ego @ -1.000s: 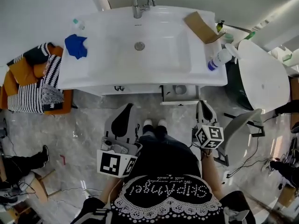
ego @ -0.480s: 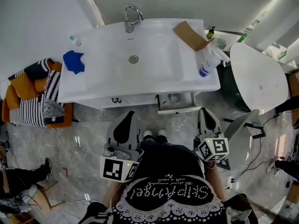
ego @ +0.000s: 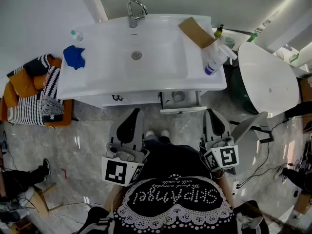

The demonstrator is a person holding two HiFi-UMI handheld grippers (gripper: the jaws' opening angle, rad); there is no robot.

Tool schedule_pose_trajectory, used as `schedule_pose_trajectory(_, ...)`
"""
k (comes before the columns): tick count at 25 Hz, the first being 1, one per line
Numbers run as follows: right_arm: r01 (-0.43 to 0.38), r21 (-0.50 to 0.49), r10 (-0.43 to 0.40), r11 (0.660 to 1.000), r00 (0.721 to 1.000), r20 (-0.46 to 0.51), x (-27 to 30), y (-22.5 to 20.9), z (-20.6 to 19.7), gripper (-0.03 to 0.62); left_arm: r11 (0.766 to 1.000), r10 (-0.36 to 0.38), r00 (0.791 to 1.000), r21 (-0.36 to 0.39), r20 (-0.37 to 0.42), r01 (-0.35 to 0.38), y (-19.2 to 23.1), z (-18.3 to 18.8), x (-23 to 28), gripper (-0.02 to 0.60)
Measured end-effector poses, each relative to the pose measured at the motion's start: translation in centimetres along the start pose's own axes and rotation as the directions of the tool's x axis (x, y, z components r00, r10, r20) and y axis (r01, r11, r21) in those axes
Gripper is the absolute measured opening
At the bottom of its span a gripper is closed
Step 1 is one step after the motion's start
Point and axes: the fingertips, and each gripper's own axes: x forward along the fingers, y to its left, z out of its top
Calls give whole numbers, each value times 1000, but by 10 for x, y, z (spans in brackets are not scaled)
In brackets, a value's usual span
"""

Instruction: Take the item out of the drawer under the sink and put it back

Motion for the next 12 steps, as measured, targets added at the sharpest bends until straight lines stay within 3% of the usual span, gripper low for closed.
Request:
schedule_pose_trajectory(6, -13, -81, 15, 997, 1000, 21, -10, 6, 15, 20, 999, 24, 1000, 26, 13, -24, 6, 7, -1, 4)
schedule_pose_trajectory(12, 23, -78, -21, 997, 1000, 22, -19, 3, 10, 21, 985, 125, 992, 119, 17, -126, 36, 14, -19, 5)
